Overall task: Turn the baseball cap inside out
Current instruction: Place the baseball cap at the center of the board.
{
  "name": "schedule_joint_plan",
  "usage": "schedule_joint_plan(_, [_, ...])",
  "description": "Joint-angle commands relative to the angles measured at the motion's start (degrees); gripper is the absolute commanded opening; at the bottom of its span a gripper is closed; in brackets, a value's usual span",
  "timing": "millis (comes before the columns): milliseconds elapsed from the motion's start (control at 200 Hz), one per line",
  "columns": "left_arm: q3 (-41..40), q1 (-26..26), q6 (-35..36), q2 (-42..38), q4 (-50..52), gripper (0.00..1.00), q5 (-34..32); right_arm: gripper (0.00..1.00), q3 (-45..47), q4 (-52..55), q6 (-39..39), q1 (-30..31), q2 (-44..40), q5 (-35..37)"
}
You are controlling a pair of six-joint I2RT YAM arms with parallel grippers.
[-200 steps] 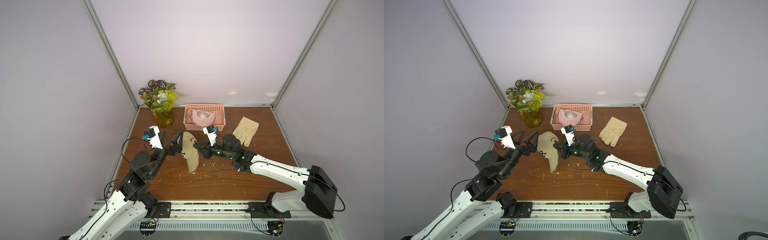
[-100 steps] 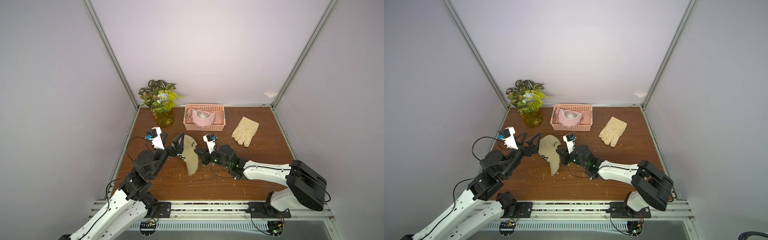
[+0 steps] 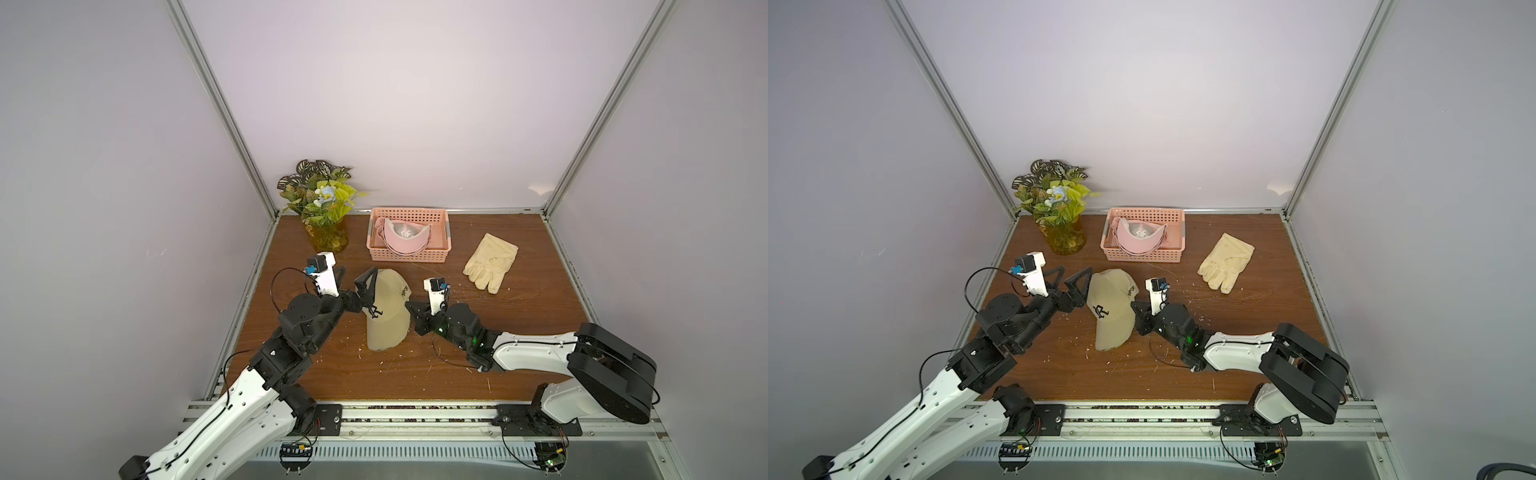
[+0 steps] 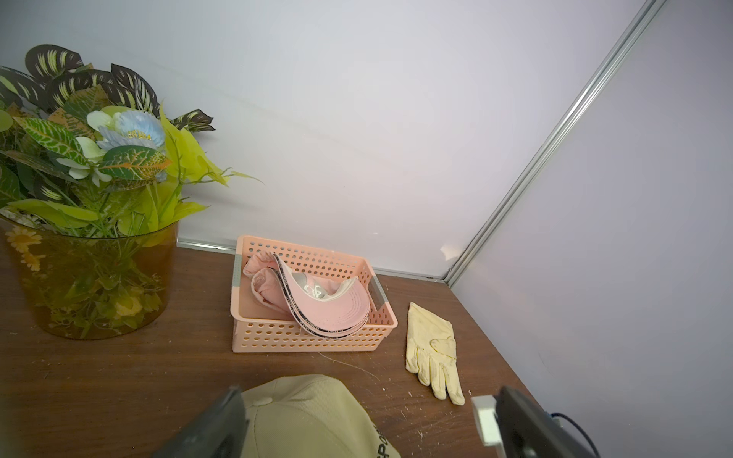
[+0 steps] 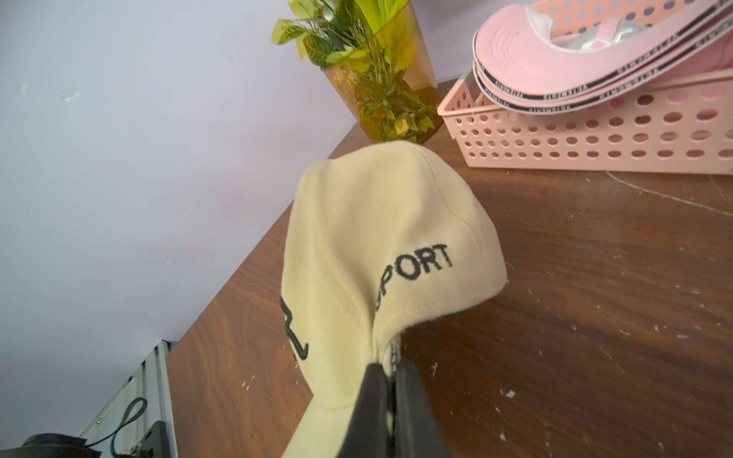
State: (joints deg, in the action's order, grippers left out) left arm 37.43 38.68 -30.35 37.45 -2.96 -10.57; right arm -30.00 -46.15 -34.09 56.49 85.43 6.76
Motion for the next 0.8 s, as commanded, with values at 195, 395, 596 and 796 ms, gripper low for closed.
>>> schedule_joint_plan(195, [-0.60,0.52,-0.88,0.26,-1.59,0.98,1.14,0.05,-3.92,2.47,0.12,3.12,6.82,3.17])
schedule_joint_plan(395, [-0.74,0.52,-0.88,0.16,-1.35,0.98,1.08,0.09,-7.19,2.11,-1.47,5.02,11.01,5.25])
schedule_joint_plan(596, [-0.69,0.52,-0.28,0.62,-0.04,0.99,0.17,0.28,-10.17,1.81,-2.83,6.00,14.64,5.78])
schedule_joint_plan(796, [0.79,0.45,1.59,3.63,2.26,1.00,-1.02,0.69,-10.85,3.89,-1.56,6.25,13.74,7.05])
